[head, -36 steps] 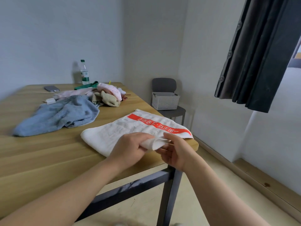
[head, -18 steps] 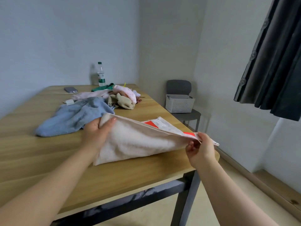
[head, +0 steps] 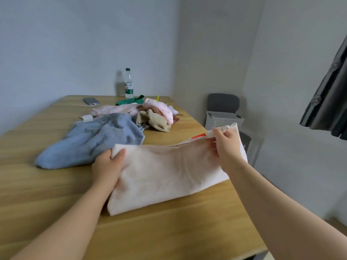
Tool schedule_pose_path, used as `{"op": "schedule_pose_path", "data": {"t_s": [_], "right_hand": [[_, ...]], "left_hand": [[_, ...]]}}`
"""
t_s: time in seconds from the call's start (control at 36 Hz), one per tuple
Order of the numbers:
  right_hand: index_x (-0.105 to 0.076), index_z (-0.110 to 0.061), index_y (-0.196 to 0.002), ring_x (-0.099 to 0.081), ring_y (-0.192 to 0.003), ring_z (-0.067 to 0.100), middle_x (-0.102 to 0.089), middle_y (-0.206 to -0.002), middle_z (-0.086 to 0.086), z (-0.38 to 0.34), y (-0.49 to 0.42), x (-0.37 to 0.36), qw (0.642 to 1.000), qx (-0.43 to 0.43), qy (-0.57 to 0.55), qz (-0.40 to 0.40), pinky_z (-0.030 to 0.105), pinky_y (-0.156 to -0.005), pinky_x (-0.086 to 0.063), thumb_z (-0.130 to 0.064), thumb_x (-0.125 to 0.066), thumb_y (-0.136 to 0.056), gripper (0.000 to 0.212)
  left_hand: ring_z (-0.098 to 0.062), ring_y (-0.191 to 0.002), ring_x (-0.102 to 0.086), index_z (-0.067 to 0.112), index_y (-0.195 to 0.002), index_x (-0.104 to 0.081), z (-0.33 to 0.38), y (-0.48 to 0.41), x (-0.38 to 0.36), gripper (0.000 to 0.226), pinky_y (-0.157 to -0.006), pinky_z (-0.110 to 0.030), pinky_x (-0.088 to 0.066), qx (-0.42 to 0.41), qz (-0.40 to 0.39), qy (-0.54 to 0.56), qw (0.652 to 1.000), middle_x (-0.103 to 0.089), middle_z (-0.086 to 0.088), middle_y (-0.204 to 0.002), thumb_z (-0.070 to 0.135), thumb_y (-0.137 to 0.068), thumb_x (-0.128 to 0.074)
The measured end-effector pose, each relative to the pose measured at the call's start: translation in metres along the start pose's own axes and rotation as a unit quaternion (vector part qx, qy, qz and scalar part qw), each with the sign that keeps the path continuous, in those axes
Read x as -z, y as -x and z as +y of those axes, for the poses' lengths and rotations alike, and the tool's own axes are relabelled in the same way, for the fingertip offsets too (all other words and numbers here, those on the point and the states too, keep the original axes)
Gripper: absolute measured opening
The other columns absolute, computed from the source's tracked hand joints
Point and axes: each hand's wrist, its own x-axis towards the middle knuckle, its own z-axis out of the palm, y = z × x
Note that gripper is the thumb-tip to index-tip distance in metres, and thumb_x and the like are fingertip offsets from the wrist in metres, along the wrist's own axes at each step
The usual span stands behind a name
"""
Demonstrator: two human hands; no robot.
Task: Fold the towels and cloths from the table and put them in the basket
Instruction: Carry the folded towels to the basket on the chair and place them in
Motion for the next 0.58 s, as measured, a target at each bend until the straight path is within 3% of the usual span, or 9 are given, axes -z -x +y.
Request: {"op": "schedule_pose_path", "data": {"t_s": [0.11, 0.19, 0.25, 0.31, 0.36, 0.42, 0.5, 0.58], "right_hand": [[-0.050, -0.020, -0.110, -0.052, -0.086, 0.020, -0.058, -0.099, 0.003, 0.040, -0.017, -0.017, 0.985, -0.068, 0.135, -0.079, 0.031, -0.075, -0.043, -0.032, -0.050, -0.089, 0.025], [-0.044, -0.025, -0.130, -0.046, -0.112, 0.023, -0.054, -0.125, 0.003, 0.061, -0.011, -0.026, 0.935, 0.017, 0.334, -0.116, 0.034, -0.092, -0.038, -0.028, -0.044, -0.091, 0.039], [-0.049, -0.030, -0.129, -0.038, -0.122, 0.024, -0.049, -0.135, -0.004, 0.064, -0.005, -0.030, 0.886, 0.092, 0.438, -0.123, 0.036, -0.097, -0.031, -0.032, -0.041, -0.092, 0.038], [-0.054, -0.031, -0.124, -0.036, -0.123, 0.023, -0.049, -0.135, -0.006, 0.063, -0.004, -0.031, 0.876, 0.097, 0.456, -0.126, 0.035, -0.096, -0.029, -0.034, -0.040, -0.093, 0.035], [-0.056, -0.030, -0.122, -0.037, -0.122, 0.022, -0.050, -0.133, -0.006, 0.064, -0.006, -0.029, 0.877, 0.097, 0.453, -0.126, 0.035, -0.095, -0.030, -0.034, -0.040, -0.093, 0.033], [-0.056, -0.029, -0.120, -0.037, -0.122, 0.022, -0.051, -0.132, -0.006, 0.064, -0.005, -0.029, 0.872, 0.104, 0.461, -0.129, 0.035, -0.095, -0.030, -0.035, -0.040, -0.093, 0.032], [-0.056, -0.028, -0.120, -0.037, -0.121, 0.023, -0.051, -0.132, -0.005, 0.065, -0.004, -0.028, 0.869, 0.111, 0.465, -0.128, 0.035, -0.095, -0.030, -0.034, -0.040, -0.093, 0.032], [-0.056, -0.027, -0.120, -0.037, -0.121, 0.023, -0.051, -0.131, -0.004, 0.064, -0.003, -0.028, 0.869, 0.114, 0.465, -0.127, 0.035, -0.095, -0.030, -0.033, -0.040, -0.093, 0.032]], "left_hand": [[-0.026, -0.073, -0.050, 0.011, -0.066, -0.048, -0.008, -0.007, -0.005, 0.030, -0.056, -0.031, -0.030, -0.021, -0.033, -0.147, 0.988, -0.054, -0.002, -0.069, 0.031, -0.089, -0.054], [-0.022, -0.080, -0.049, 0.017, -0.077, -0.050, -0.012, -0.012, -0.007, 0.020, -0.063, -0.030, -0.034, -0.036, -0.041, -0.234, 0.971, -0.055, 0.001, -0.081, 0.032, -0.090, -0.050], [-0.026, -0.094, -0.050, 0.018, -0.088, -0.055, -0.016, -0.014, -0.006, 0.016, -0.073, -0.033, -0.039, -0.044, -0.044, -0.290, 0.955, -0.059, -0.004, -0.100, 0.034, -0.089, -0.050], [-0.030, -0.114, -0.043, 0.020, -0.112, -0.056, -0.016, -0.016, -0.004, 0.032, -0.089, -0.036, -0.039, -0.017, -0.069, -0.372, 0.925, -0.051, -0.008, -0.125, 0.040, -0.088, -0.048], [-0.032, -0.119, -0.040, 0.026, -0.120, -0.052, -0.015, -0.019, 0.002, 0.037, -0.095, -0.037, -0.037, 0.022, -0.095, -0.408, 0.908, -0.045, -0.008, -0.131, 0.043, -0.088, -0.045], [-0.030, -0.112, -0.047, 0.024, -0.113, -0.054, -0.015, -0.025, 0.007, 0.034, -0.094, -0.038, -0.042, 0.042, -0.134, -0.373, 0.917, -0.051, -0.008, -0.123, 0.044, -0.085, -0.049], [-0.023, -0.094, -0.055, 0.019, -0.096, -0.059, -0.012, -0.026, 0.012, 0.023, -0.079, -0.034, -0.046, 0.054, -0.175, -0.257, 0.949, -0.059, -0.004, -0.101, 0.039, -0.085, -0.056], [-0.019, -0.074, -0.053, 0.013, -0.079, -0.055, -0.005, -0.021, 0.014, 0.032, -0.059, -0.030, -0.035, 0.034, -0.146, -0.246, 0.958, -0.060, -0.006, -0.083, 0.044, -0.090, -0.051]]}}
